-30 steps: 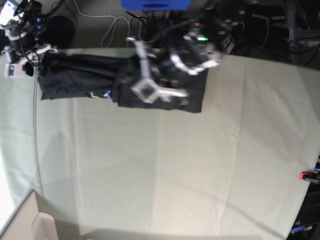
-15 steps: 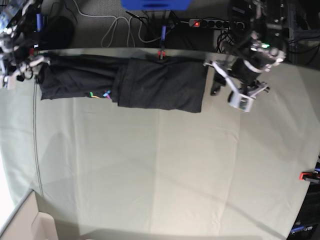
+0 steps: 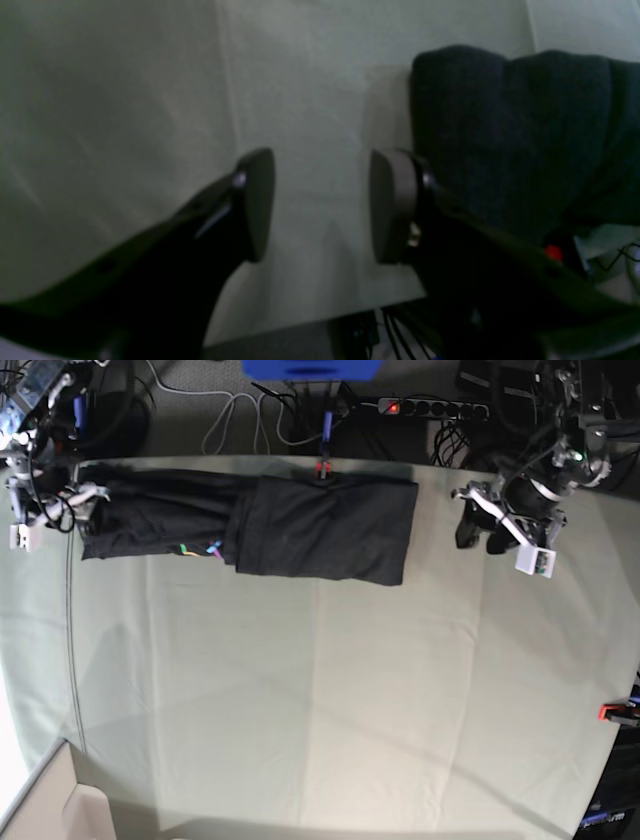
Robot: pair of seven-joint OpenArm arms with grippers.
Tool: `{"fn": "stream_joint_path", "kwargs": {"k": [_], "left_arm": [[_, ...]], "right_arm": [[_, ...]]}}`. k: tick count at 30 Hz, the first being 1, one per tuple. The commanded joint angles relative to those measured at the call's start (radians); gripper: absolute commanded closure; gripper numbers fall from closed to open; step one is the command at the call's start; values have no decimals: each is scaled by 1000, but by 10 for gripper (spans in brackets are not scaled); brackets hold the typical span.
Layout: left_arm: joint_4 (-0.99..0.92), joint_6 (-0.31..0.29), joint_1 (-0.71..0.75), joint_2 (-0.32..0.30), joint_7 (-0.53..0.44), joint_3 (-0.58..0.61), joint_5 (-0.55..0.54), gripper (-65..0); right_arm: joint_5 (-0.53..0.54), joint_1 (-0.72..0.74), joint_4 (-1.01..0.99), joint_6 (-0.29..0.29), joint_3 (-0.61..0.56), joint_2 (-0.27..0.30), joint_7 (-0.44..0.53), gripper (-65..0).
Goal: Layout the t-shirt on the table in an organized manner, then fold the t-shirt properly
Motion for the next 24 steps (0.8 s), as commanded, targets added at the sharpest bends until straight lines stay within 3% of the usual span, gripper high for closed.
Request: {"fn": "stream_joint_path", "kwargs": {"k": [1,14,24], "left_arm": [[15,-7,-5,-6,-20,-4,-17,-298],[15,-7,-7,-7,-20,-4,-17,-298],[15,-5,-22,-6,-20,-4,-17,-298]], "right_arm": [[10,3,-4,3,3,12,18,-451],[10,67,-252,3,9,69,18,-451],[10,53,-265,3,4,49,18,-437]]}}
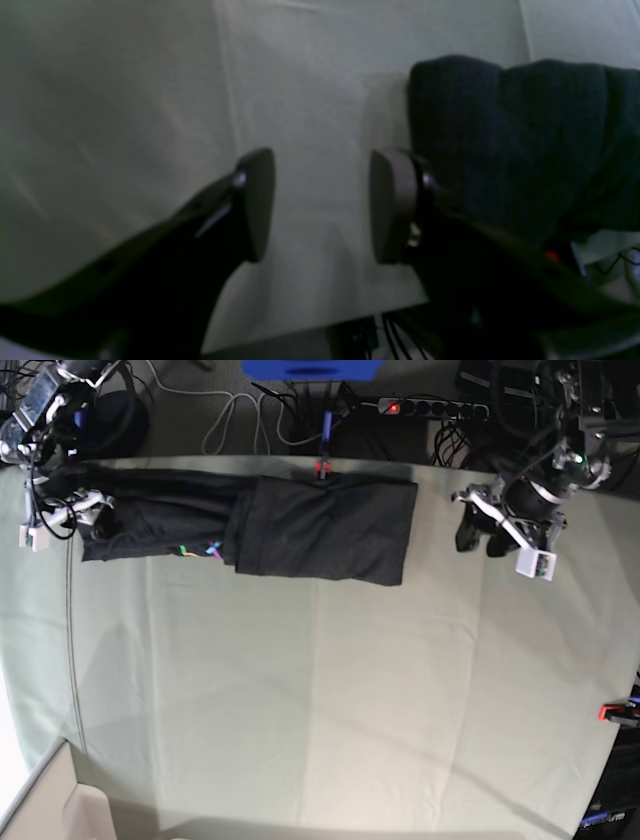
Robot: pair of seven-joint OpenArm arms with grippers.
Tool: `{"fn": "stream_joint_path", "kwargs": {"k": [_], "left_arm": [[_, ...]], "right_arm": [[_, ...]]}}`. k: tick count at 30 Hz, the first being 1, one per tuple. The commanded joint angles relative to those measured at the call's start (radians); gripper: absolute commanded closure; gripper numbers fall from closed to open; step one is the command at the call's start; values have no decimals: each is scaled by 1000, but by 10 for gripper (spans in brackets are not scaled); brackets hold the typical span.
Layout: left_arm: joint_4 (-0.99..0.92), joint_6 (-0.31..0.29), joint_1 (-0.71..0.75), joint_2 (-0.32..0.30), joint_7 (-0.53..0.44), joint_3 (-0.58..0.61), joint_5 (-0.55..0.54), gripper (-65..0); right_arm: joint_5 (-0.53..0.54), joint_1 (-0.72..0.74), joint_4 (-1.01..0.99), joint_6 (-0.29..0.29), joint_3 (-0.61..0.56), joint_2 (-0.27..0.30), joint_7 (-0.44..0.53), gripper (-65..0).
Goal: Layout the t-shirt on the table in an organized manner, then fold the t-shirt properly
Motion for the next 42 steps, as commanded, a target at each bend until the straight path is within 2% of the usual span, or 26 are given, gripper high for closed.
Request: {"fn": "stream_joint_path", "kwargs": {"k": [1,3,6,9,11,14,19,24,33,42], "left_arm": [[14,-6,-14,-9,-21,-3,-13,-298],[3,-6,-14,-12,-21,-3,-13,-298],[-9,-6,-17,-12,-21,-5,-13,-298],[-12,-6,-24,-12,-21,-5,-13,-298],[-12,-6,-30,-12,-21,-5,-13,-298],[-12,-6,-32,-12,-21,-5,-13,-298],[-12,-6,-35,-13,-19,-5,-13,-298],[-12,-4,-30,-13,-15,-5,-13,-298],[-14,-3,-29,-13,-11,-40,-12,-297],[-12,2,19,-15,-11,-144,-12,-297]], "right_arm": [[-20,-12,1,-4,-2,-12,-48,-420],[-20,-31,1,-4,-4,-13,-48,-353],[-20,-40,1,-4,-13,-18,-48,-215],[-20,-60,1,-4,-64,-21,-48,-66],[-20,-74,1,-4,-101,-18,-46,0],[-20,-78,3,-4,-157,-15,-46,0],[-20,-78,84,-4,-159,-23,-46,0],[-23,-100,265,-4,-159,-70,-46,0],[-23,-129,540,-4,-164,-191,-41,0],[-18,-173,636,-4,-193,-200,-37,0]]}}
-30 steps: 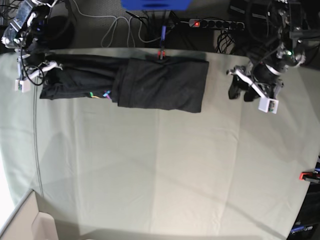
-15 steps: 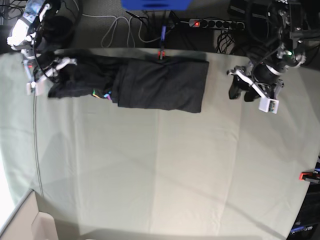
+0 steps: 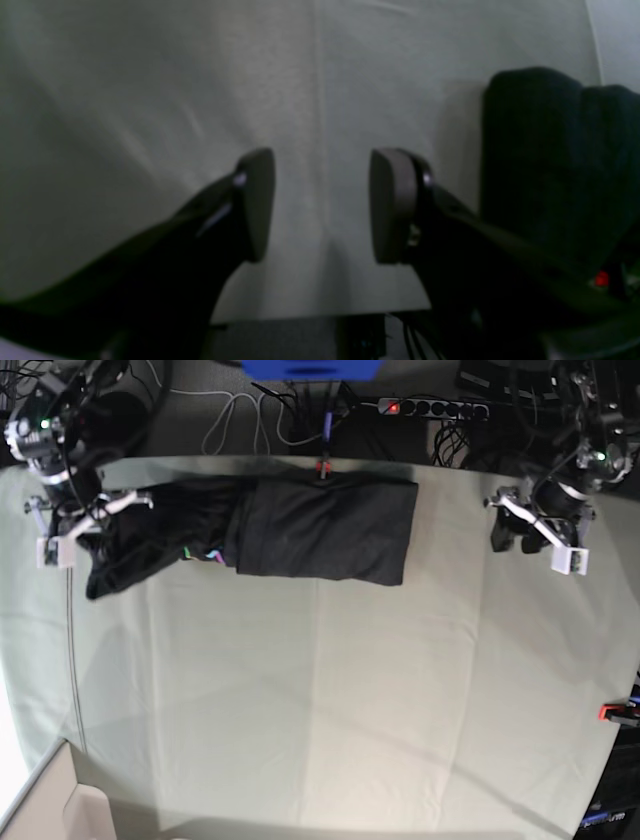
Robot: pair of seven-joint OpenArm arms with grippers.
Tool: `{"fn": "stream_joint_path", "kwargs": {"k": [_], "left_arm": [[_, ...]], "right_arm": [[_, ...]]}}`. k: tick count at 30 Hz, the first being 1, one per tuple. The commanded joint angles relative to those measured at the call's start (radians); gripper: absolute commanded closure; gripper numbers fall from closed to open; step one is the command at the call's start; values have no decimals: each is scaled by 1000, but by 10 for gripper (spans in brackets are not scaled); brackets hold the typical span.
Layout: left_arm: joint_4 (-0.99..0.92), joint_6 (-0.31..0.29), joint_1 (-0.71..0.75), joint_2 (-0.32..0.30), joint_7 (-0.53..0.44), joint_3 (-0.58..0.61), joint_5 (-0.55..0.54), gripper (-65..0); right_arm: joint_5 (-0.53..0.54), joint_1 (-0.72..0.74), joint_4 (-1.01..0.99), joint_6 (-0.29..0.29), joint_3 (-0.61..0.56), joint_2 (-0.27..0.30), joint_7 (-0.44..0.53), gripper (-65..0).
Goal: Layout the t-shirt on the table in an organized manner, then fold the t-shirt properly
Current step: 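Lift the strip end with the right gripper and fold it over the stack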
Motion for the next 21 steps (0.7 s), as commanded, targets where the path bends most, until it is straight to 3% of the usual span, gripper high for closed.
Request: {"fn": "stream_joint_path", "kwargs": {"k": [1,8,17,21], "left_arm": [[16,-5,4,-13,-18,-22,-12,-297],[17,-8,35,-13,-17,-105,-12,-297],[17,-9,50,-7,-17,-125,-12,-297],[25,-6,64,-5,-17,-123,-12,-297]], "right_arm": [[20,-7,24,8,-25,1,28,0],[20,-127,44,8,-140,1,218,0],[92,-144,62,8,-151,1,226,0],[91,-151,76,8,-248,1,226,0]]}}
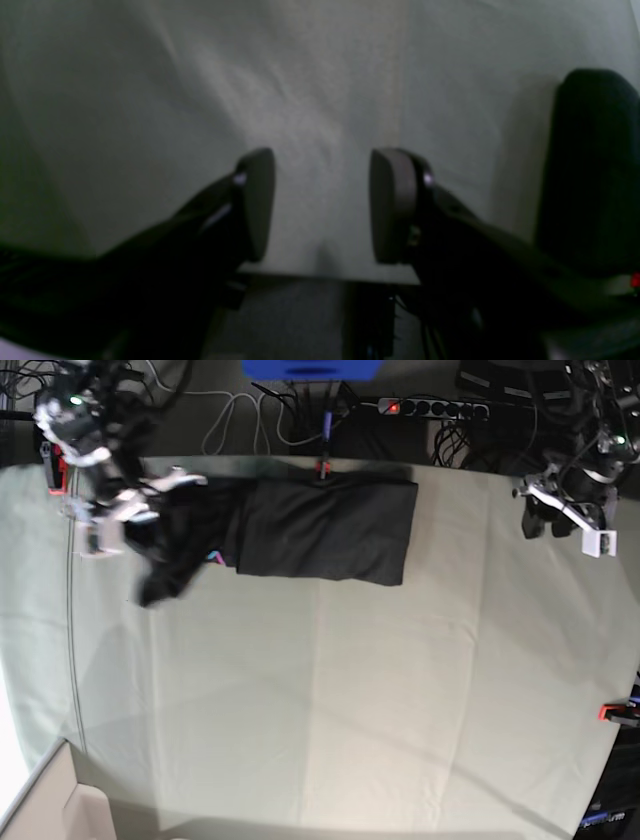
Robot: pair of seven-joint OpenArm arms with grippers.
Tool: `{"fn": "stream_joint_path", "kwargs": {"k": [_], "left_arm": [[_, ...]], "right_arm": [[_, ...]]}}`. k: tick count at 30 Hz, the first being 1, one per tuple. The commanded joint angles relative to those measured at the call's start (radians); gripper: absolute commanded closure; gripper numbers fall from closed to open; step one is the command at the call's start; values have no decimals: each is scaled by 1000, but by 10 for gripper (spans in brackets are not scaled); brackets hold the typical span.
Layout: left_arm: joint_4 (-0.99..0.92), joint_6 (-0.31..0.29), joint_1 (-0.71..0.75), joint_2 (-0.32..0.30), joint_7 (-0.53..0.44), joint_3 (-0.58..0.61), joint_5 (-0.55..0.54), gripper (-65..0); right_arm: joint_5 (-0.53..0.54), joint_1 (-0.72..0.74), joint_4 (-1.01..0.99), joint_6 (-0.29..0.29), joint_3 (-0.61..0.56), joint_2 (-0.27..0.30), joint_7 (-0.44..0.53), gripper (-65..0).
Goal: Layout the t-shirt on the table in an organized manner, then fold the t-shirt properly
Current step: 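Lift the strip end with the right gripper and fold it over the stack, then lay the folded end onto the stack and release the right gripper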
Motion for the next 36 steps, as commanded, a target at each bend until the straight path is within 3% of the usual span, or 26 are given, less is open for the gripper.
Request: {"fn": "stream_joint_path", "kwargs": {"k": [1,4,11,18,36], "left_arm": [[23,-3,5,-13,-17,-7,-12,-297],[23,-2,6,-18,-8,-7,-12,-297],[27,-6,2,-12,126,-93,-13,-297],[46,-8,11,-9,135,-167,-13,-297],[46,-8,40,-9,129,-181,-18,-297]], "right_arm": [[24,-15,18,14,-18,-2,33,0],[22,-21,13,14,-115,-2,33,0],[20,19,-41,14,-290,-2,35,0],[20,103,-168,14,-453,-2,36,0],[20,283,-455,14,-598,43,38,0]]}}
